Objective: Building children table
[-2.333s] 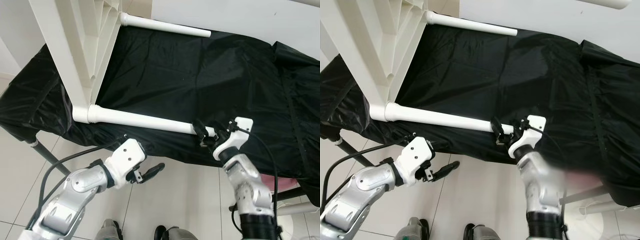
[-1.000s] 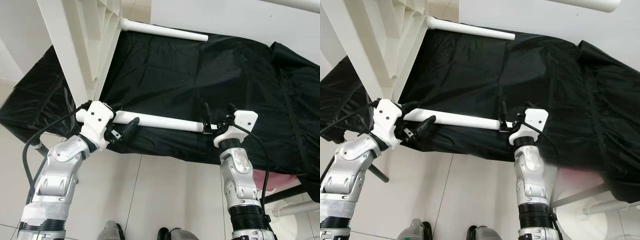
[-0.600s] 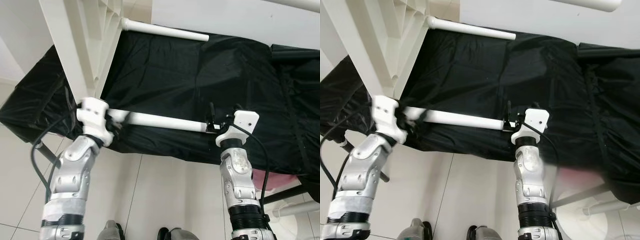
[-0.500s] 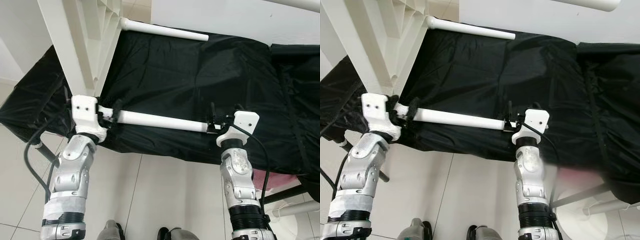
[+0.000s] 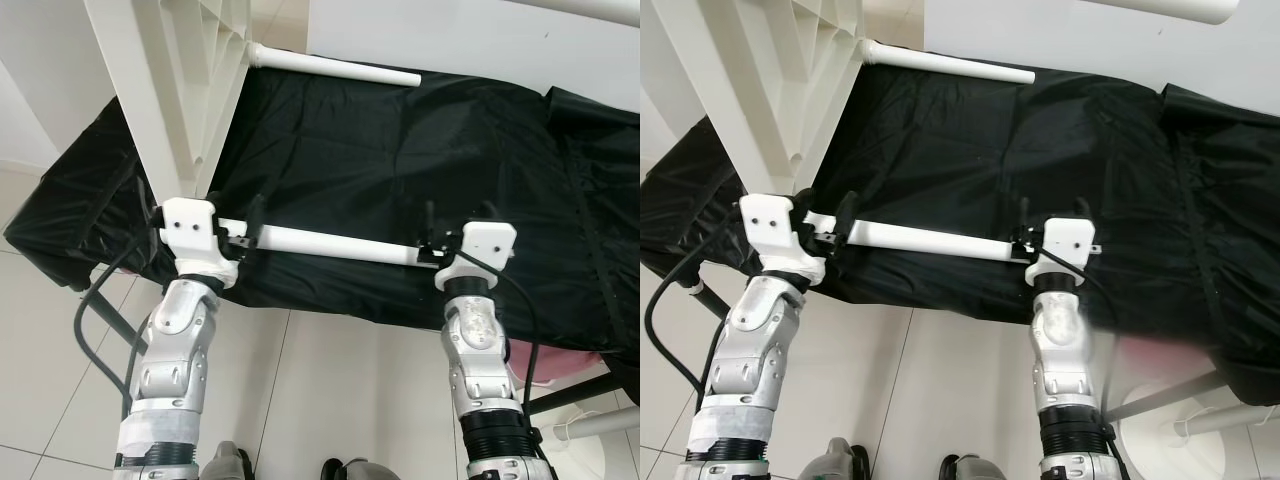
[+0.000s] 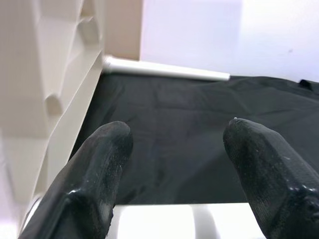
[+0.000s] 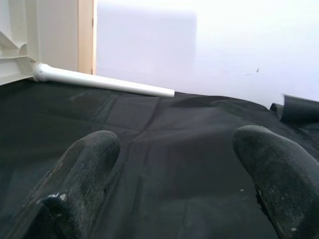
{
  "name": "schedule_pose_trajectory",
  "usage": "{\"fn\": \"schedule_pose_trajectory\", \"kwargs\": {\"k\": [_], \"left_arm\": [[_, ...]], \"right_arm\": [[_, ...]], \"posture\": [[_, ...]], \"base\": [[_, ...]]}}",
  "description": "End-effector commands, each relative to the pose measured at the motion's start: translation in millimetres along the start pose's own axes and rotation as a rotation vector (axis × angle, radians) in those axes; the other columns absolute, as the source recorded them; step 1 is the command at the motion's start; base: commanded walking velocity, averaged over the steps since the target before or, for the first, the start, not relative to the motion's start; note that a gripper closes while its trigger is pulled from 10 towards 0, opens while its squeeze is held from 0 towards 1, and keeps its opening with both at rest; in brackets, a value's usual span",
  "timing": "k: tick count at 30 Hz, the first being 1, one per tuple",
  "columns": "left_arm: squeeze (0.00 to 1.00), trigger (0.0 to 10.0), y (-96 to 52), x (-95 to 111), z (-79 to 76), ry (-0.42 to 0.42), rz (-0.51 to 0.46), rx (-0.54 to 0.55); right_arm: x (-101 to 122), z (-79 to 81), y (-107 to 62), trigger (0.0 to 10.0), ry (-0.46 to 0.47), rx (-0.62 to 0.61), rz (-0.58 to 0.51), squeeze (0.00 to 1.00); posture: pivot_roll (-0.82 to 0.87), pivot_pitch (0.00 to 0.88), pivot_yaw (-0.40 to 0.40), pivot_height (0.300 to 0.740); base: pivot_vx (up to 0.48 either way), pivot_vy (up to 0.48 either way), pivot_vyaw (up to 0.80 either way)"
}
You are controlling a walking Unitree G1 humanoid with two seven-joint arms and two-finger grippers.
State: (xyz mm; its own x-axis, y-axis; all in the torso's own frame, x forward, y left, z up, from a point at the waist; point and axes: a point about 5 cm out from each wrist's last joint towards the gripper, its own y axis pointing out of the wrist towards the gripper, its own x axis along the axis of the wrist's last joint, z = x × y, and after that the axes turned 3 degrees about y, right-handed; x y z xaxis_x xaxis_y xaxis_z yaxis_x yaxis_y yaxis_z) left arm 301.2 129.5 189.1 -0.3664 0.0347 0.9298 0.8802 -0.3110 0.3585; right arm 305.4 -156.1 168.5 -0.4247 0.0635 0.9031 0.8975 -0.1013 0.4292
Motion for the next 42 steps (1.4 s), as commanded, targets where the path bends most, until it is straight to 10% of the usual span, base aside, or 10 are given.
{"fn": "schedule_pose_trajectory", "kwargs": {"k": [1, 10, 11, 22, 23, 26, 27, 30, 32, 42], "left_arm": [[0.0, 10.0, -4.0, -4, -4.8, 0.021, 0.0, -0.041], [0.0, 10.0, -2.1, -14, -3.1, 0.037, 0.025, -0.034], [0.0, 10.0, -1.0, -15, -2.0, 0.035, 0.027, -0.024], [0.0, 10.0, 6.0, -9, 2.9, 0.034, 0.0, 0.011], [0.0, 10.0, 6.3, -10, 3.7, 0.052, 0.001, 0.017], [0.0, 10.0, 6.3, -11, 5.0, 0.049, 0.005, 0.028], [1.0, 10.0, 5.9, -11, 2.6, 0.034, 0.006, 0.004], [1.0, 10.0, 6.1, -13, -1.1, 0.038, 0.018, -0.022], [0.0, 10.0, 6.7, -15, -6.2, 0.039, 0.028, -0.063], [0.0, 10.0, -0.6, -27, -14.4, 0.067, 0.088, -0.068]], "right_arm": [[-3, -1.5, -4.8, 10.0, -0.004, -0.004, 0.004, 0.0], [-7, 7.4, -6.9, 10.0, 0.018, 0.044, 0.01, 0.0], [-6, 9.2, -6.7, 10.0, 0.046, 0.06, 0.006, 1.0], [-8, 7.9, -4.9, 10.0, 0.006, 0.055, -0.002, 0.0], [-9, 5.4, -4.7, 10.0, 0.004, 0.054, 0.0, 0.99], [-11, -0.9, -4.1, 10.0, -0.003, 0.038, 0.002, 1.0], [-11, -6.3, -3.6, 10.0, -0.018, 0.012, 0.005, 0.04], [-11, -8.0, -3.3, 10.0, -0.026, 0.01, 0.003, 0.0], [-7, -8.9, -1.2, 10.0, -0.048, 0.007, -0.021, 0.0], [5, -14.9, 5.7, 10.0, -0.109, -0.029, -0.088, 0.0]], "posture": [[0.01, 0.102, -0.055, 0.74], [-0.03, 0.106, -0.035, 0.74], [-0.03, 0.106, -0.035, 0.74], [0.01, 0.098, -0.017, 0.74], [0.02, 0.094, -0.022, 0.74], [0.02, 0.091, -0.031, 0.74], [0.03, 0.092, -0.035, 0.74], [0.03, 0.092, -0.036, 0.74], [0.03, 0.091, -0.037, 0.74], [0.03, 0.086, -0.041, 0.74]], "base": [[0.0, 0.0, 0.0], [0.0, 0.0, 0.0], [0.0, 0.0, 0.0], [0.0, 0.0, 0.0], [0.0, 0.0, 0.0], [0.0, 0.0, 0.0], [0.0, 0.0, 0.0], [0.0, 0.0, 0.0], [0.0, 0.0, 0.0], [0.0, 0.0, 0.0]]}}
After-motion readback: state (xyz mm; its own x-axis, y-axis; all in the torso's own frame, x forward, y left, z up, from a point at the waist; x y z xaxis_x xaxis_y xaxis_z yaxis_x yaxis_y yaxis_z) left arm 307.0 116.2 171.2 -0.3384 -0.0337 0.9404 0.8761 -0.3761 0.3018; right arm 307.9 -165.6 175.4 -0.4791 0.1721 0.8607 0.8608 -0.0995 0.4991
